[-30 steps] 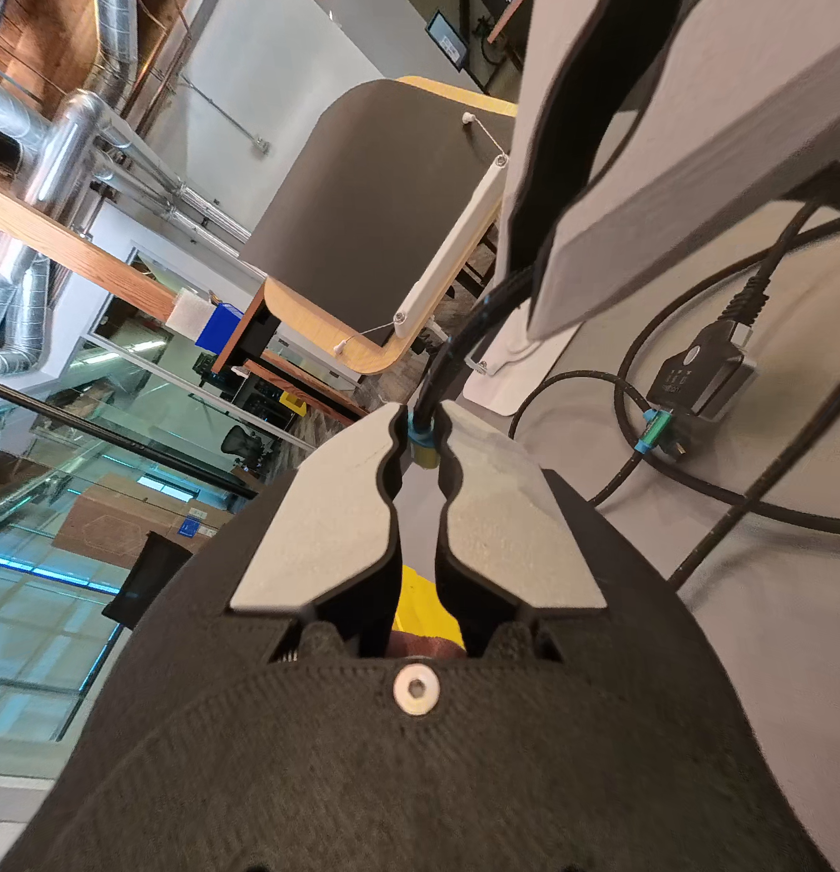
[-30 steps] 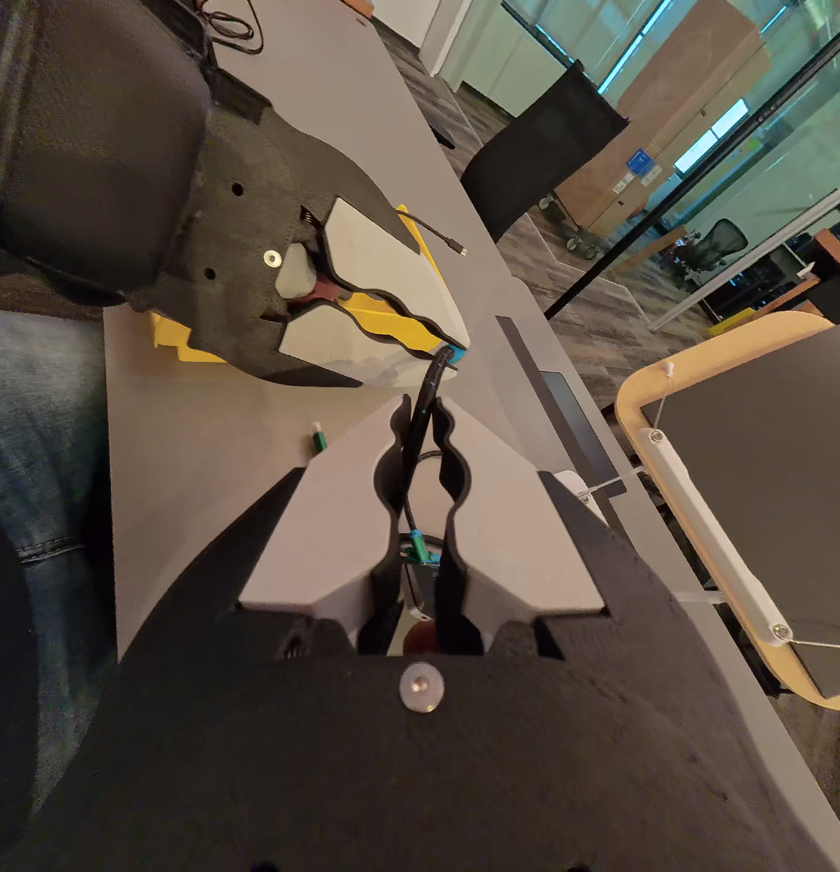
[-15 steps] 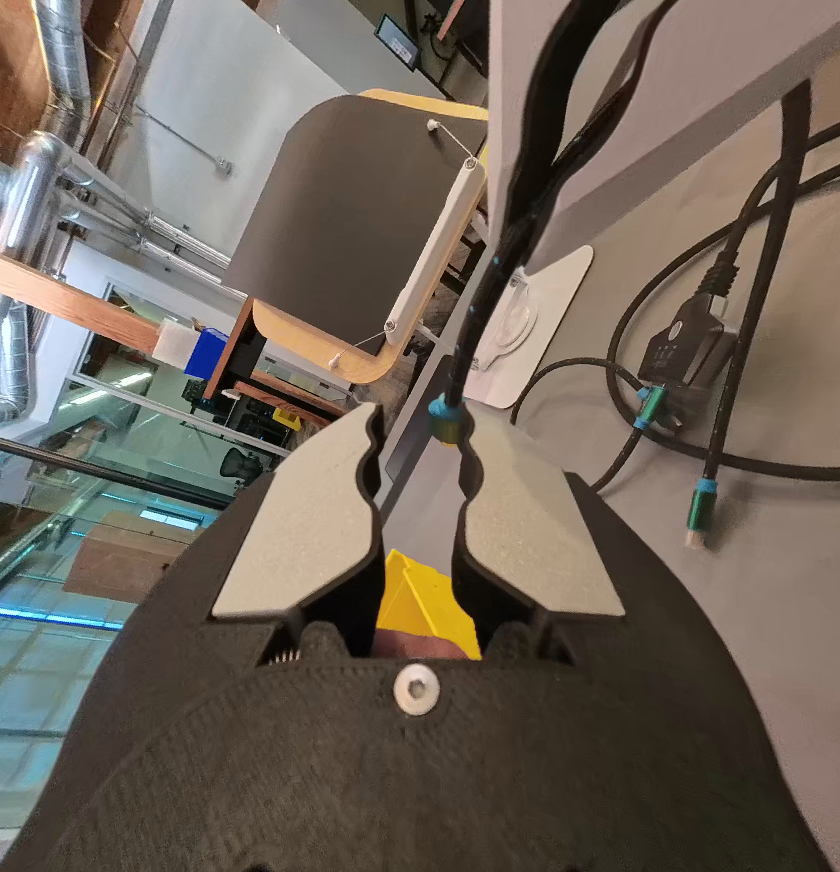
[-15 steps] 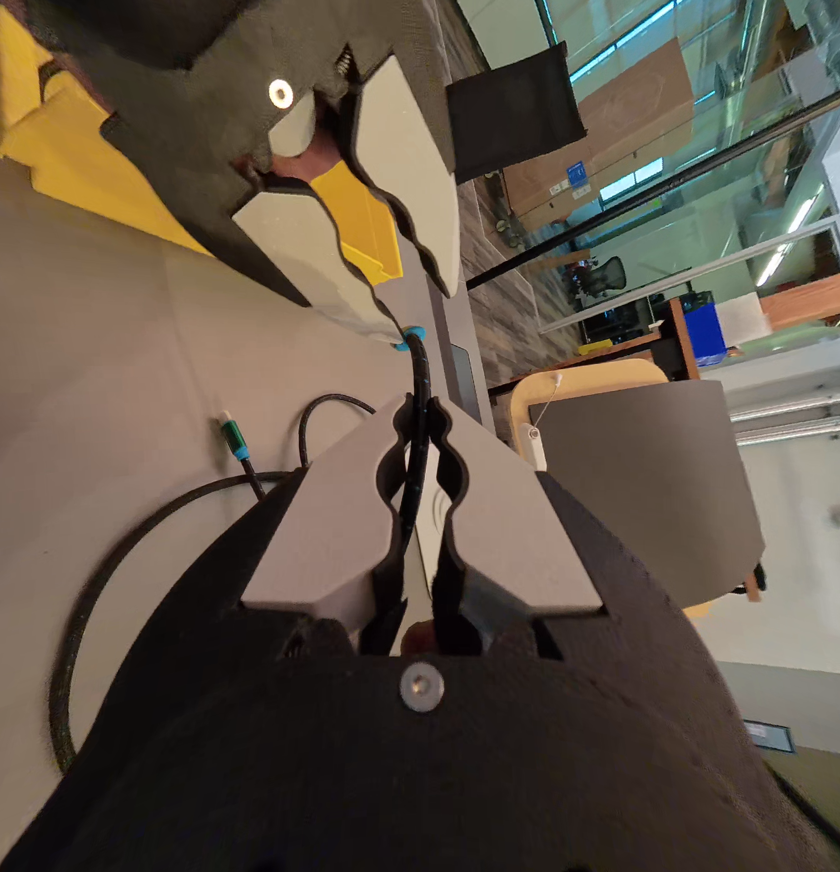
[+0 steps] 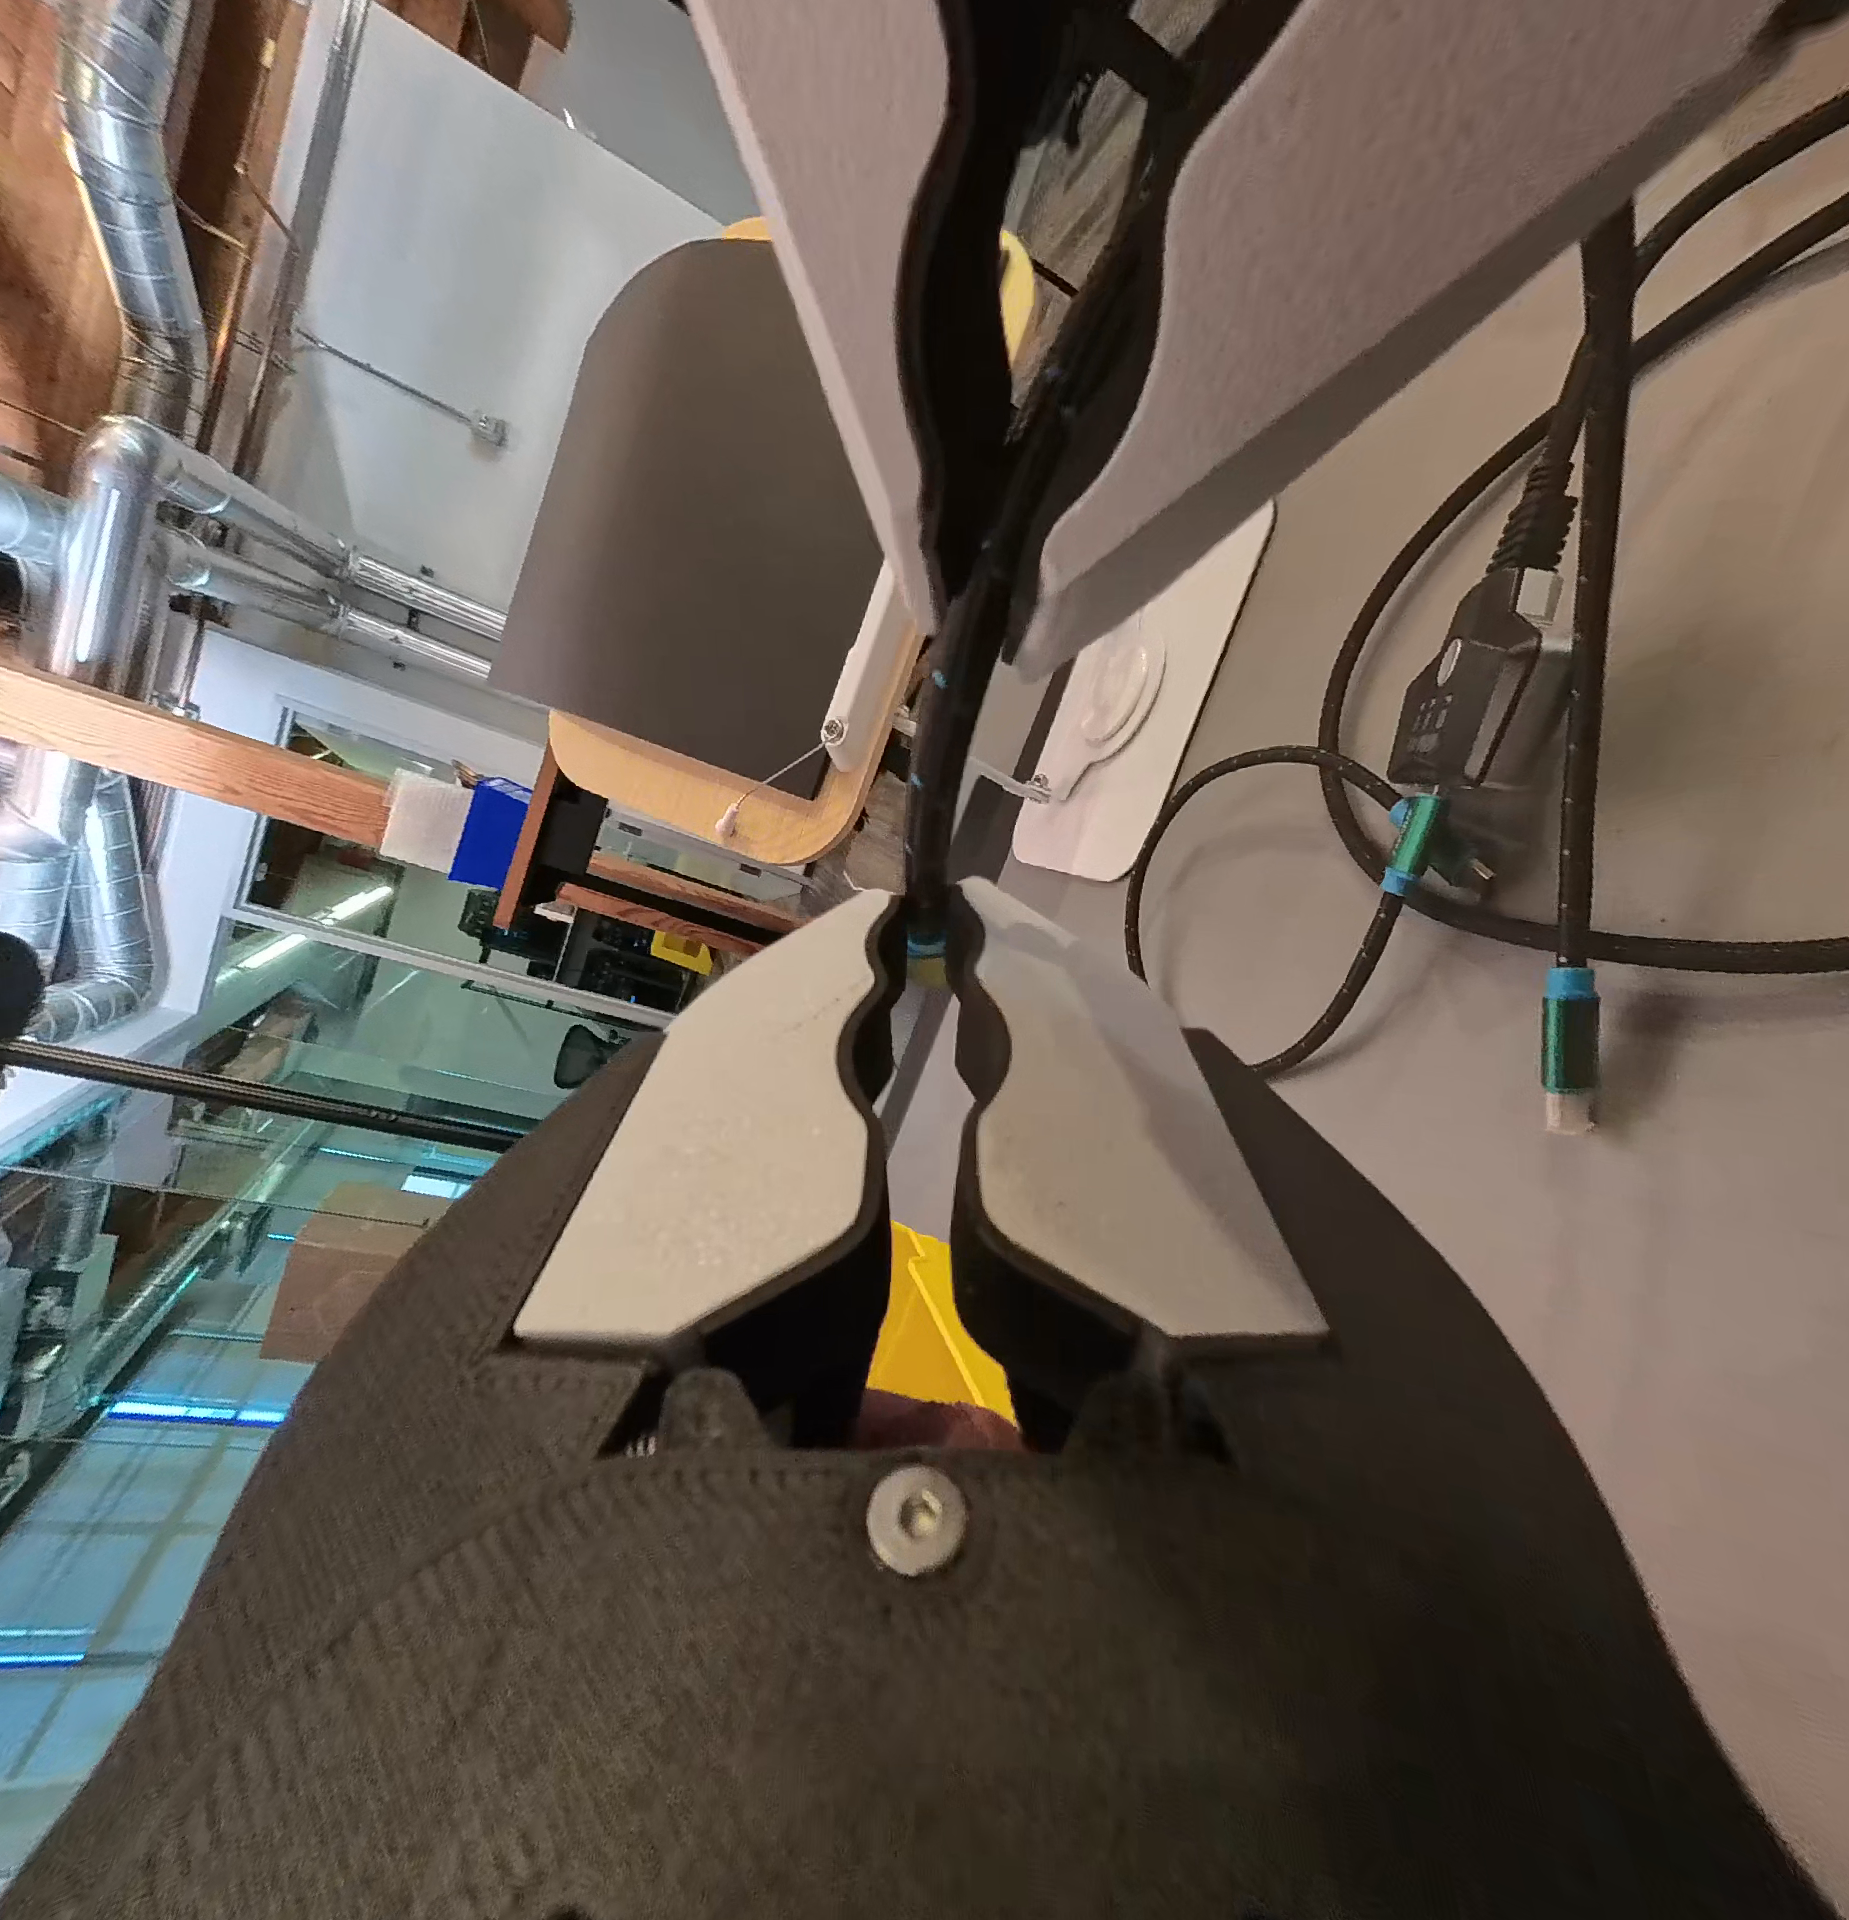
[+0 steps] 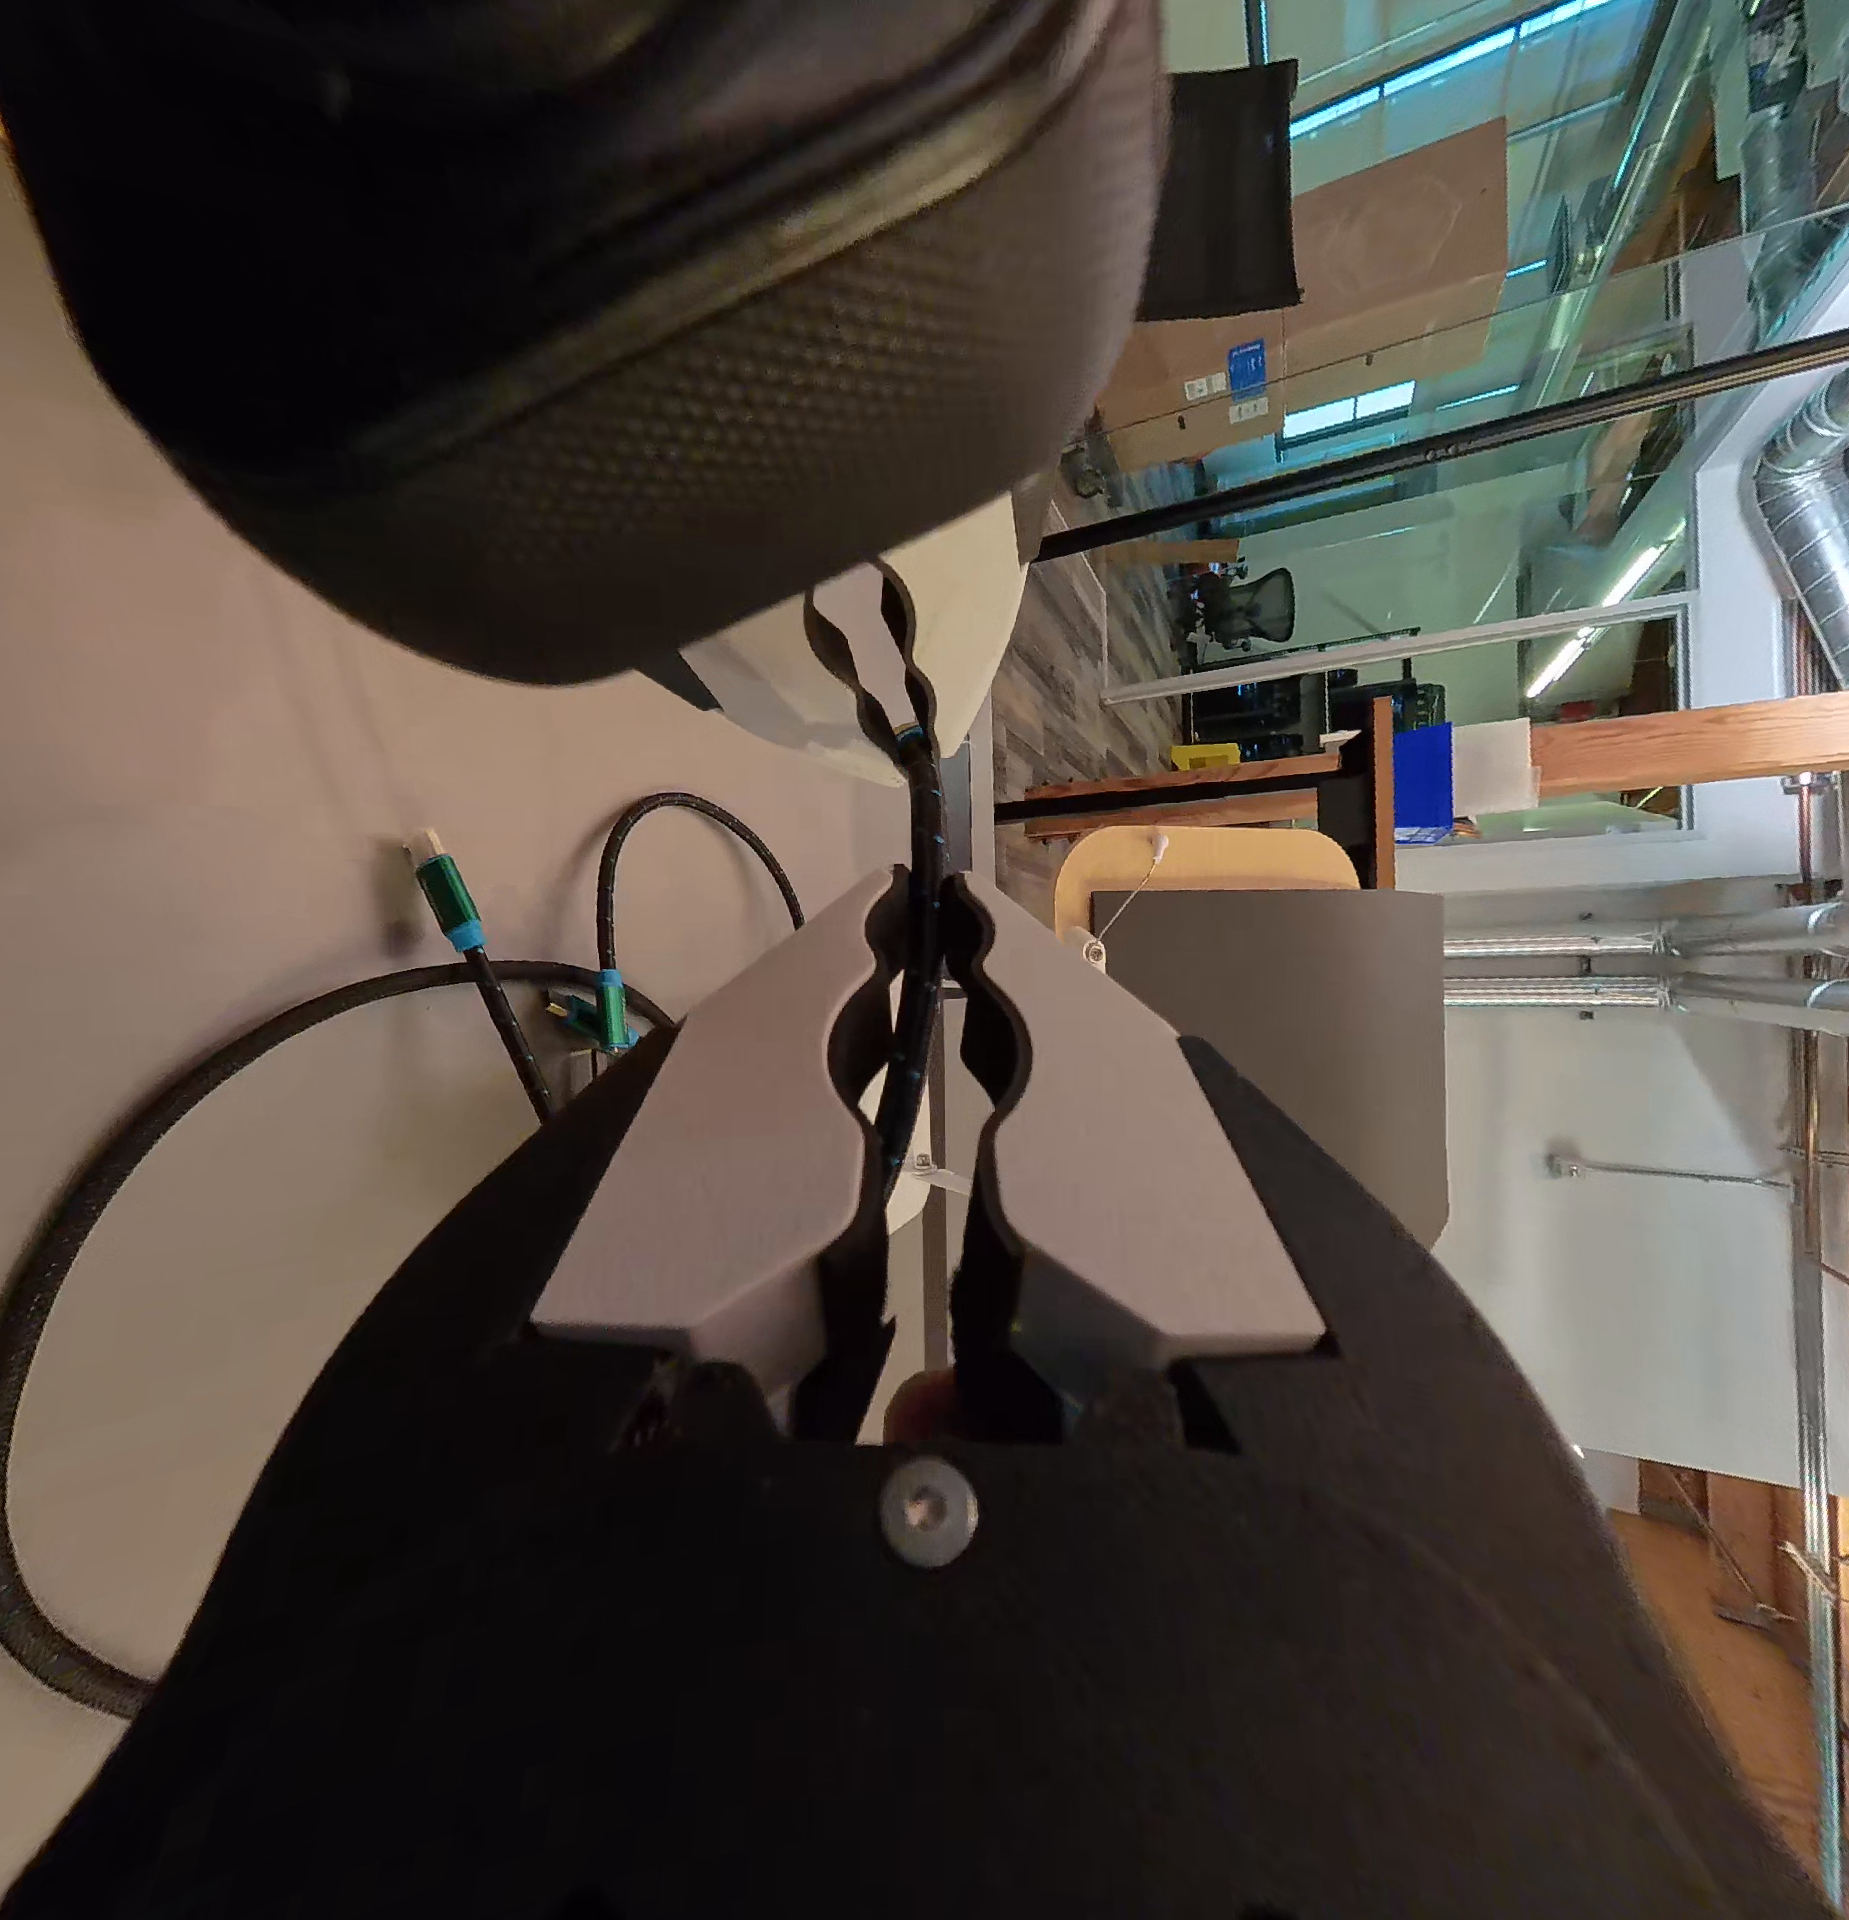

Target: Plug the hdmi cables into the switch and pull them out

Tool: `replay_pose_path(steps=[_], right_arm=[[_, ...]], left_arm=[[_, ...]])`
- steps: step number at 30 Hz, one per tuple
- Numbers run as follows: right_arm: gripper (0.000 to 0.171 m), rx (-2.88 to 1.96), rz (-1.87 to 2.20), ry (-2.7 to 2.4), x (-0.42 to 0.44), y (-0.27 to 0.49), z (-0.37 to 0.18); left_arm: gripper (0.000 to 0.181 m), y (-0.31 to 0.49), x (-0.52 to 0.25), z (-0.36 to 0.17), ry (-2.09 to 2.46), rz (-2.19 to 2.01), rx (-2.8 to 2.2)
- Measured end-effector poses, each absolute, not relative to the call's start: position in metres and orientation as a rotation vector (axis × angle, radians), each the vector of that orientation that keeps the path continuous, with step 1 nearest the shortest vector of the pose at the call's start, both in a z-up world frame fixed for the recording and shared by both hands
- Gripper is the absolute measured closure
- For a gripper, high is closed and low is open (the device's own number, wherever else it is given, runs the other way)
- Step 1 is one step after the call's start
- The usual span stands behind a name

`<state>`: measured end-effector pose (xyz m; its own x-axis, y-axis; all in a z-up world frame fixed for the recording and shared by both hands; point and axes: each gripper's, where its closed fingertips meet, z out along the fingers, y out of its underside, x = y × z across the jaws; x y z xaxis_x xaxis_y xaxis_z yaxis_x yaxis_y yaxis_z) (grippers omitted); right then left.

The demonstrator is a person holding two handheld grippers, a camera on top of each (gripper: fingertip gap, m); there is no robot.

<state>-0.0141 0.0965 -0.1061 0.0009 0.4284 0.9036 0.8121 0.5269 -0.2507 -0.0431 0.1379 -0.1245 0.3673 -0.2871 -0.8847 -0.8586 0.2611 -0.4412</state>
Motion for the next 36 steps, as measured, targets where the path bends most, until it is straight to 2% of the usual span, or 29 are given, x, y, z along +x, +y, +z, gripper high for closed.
replay_pose_path(steps=[15,19,22,28,31,36], right_arm=[[0.167,-1.083,-0.419,-1.617,-0.019,0.092,-0.106],[0.15,-1.083,-0.225,-1.596,-0.026,0.078,-0.098],[0.145,-1.077,0.017,-1.54,-0.026,0.066,-0.082],[0.151,-1.074,0.63,-1.157,0.008,0.071,-0.018],[0.156,-1.122,0.663,-1.035,0.03,0.1,-0.017],[0.158,-1.216,0.585,-1.051,0.03,0.131,-0.046]], left_arm=[[0.175,0.139,-0.042,-0.123,1.122,0.547,-1.281],[0.175,0.14,-0.046,-0.119,1.073,0.518,-1.277],[0.175,0.142,-0.051,-0.113,1.019,0.464,-1.29],[0.175,0.139,-0.055,-0.097,0.915,0.245,-1.307],[0.175,0.136,-0.056,-0.088,0.858,0.09,-1.318],[0.175,0.134,-0.06,-0.07,0.765,-0.118,-1.301]])
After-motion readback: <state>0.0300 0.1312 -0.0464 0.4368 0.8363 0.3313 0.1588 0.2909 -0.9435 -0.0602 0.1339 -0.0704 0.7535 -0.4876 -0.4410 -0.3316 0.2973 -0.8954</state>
